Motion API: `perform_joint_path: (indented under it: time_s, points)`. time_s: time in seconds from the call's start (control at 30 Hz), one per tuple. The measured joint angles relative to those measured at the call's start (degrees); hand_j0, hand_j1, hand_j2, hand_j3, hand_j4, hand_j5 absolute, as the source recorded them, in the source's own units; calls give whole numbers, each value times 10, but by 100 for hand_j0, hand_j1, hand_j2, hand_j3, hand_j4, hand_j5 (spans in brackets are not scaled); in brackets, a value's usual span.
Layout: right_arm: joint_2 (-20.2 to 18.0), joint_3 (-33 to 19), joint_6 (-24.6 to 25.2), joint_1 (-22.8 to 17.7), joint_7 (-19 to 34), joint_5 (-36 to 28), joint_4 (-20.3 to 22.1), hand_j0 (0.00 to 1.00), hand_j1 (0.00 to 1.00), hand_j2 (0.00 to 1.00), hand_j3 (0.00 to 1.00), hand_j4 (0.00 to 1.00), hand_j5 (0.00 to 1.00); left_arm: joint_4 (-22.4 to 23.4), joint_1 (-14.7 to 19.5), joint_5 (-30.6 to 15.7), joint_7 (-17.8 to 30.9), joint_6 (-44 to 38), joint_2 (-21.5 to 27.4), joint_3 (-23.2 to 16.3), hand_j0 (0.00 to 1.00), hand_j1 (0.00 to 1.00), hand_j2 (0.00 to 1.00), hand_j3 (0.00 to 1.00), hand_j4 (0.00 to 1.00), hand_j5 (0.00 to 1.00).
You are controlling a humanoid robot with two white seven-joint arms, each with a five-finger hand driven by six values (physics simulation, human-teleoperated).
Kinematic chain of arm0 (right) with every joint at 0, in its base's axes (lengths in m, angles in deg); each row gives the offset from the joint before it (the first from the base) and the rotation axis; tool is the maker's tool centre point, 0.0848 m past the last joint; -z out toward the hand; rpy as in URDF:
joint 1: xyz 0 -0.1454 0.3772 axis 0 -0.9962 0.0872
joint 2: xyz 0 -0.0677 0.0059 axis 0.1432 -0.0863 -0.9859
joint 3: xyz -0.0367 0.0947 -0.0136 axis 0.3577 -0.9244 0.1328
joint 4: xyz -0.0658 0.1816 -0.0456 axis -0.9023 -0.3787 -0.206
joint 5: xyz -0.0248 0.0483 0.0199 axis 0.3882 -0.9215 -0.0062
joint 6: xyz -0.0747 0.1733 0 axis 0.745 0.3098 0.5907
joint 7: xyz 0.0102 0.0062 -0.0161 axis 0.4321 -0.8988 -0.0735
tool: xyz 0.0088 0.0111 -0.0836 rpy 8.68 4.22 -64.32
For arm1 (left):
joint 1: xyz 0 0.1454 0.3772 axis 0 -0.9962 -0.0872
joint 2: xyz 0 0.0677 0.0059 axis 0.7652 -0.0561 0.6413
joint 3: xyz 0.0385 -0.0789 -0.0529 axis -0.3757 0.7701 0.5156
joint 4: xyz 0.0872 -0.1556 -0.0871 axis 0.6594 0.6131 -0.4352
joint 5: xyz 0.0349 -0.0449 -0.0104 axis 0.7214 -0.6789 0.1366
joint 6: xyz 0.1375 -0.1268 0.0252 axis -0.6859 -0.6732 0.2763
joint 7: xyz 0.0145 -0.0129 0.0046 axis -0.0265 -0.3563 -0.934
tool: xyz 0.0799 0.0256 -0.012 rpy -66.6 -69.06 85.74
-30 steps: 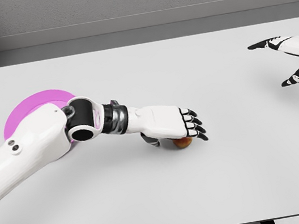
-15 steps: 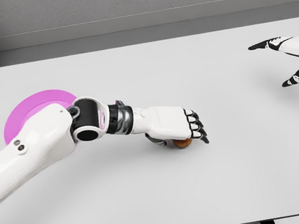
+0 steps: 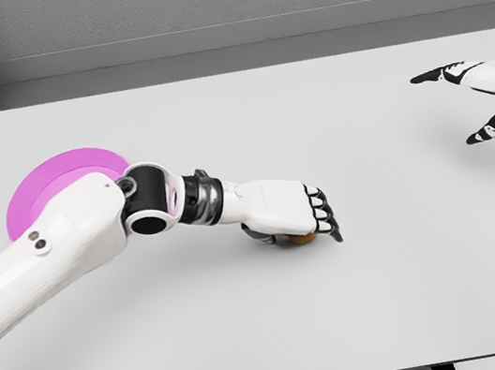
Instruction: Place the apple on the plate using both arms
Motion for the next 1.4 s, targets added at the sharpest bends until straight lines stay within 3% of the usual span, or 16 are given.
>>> perform_joint_path:
  time_s: [0.2, 1.4]
  points:
    - [0, 0, 0, 0, 0, 0, 0, 100, 100, 100, 100, 100, 100, 9, 0, 1, 0, 0, -6, -1, 89, 89, 89, 89, 89, 89]
    - [-4, 0, 0, -1, 0, 0, 2, 100, 100, 100, 100, 100, 100, 6, 4, 10, 0, 0, -6, -9, 58, 58, 58, 58, 58, 58]
